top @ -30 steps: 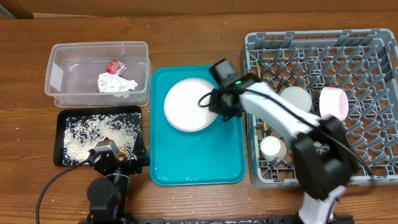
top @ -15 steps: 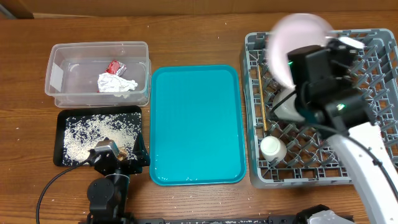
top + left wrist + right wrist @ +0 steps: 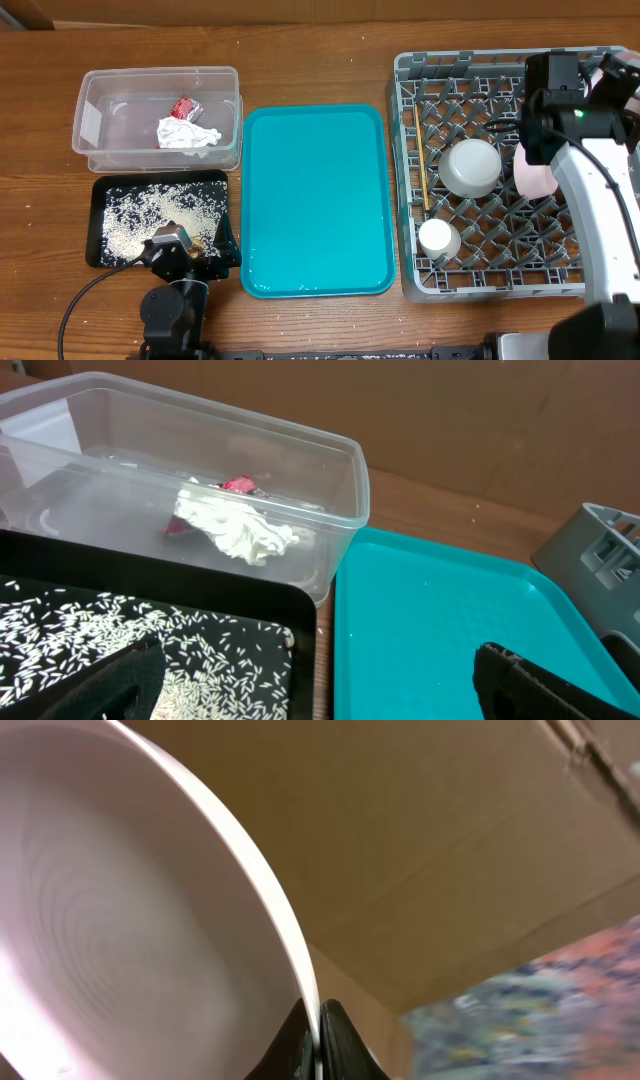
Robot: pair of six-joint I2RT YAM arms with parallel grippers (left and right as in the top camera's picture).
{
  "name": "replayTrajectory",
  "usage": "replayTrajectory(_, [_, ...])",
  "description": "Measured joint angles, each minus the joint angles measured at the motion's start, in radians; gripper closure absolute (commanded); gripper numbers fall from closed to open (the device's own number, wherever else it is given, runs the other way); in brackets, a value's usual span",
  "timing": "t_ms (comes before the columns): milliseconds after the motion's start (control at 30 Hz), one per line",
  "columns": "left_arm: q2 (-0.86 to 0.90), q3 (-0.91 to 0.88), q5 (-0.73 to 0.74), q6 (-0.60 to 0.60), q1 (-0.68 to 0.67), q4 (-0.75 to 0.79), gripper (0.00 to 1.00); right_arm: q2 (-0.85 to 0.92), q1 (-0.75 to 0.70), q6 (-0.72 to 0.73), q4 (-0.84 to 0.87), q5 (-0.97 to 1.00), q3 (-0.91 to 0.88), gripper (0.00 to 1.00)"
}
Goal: Sort waste into correct bins and load items into the dishwasher
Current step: 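Lift the white plate into the rack and stand it upright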
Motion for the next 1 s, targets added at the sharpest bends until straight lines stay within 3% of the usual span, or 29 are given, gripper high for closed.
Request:
replayTrajectory(200, [0.000,0.000,0.000,0.000,0.000,0.000,0.00,0.041,-0.008,-0.157,0.043,0.069,-0.002,0.96])
replayTrajectory(400, [0.000,0.000,0.000,0.000,0.000,0.000,0.00,0.041,0.026,-0.226,0.040,0.095,-0.015,0.96])
replayTrajectory(600, [0.000,0.000,0.000,0.000,0.000,0.000,0.00,0.042,0.101,-0.314,0.128,0.093,-0.143,0.94])
replayTrajectory(633, [0.000,0.000,0.000,0.000,0.000,0.000,0.00,0.042,0.113,-0.338,0.162,0.093,-0.169,0.88])
replayTrajectory(700, [0.000,0.000,0.000,0.000,0.000,0.000,0.00,0.042,0.131,-0.389,0.227,0.095,-0.209,0.61])
replayTrajectory(833, [0.000,0.000,0.000,0.000,0.000,0.000,0.00,0.043,0.153,-0.469,0.337,0.122,-0.235,0.35])
replayTrajectory(1000, [0.000,0.000,0.000,0.000,0.000,0.002,0.00,0.043,0.171,-0.507,0.448,0.184,-0.218,0.30])
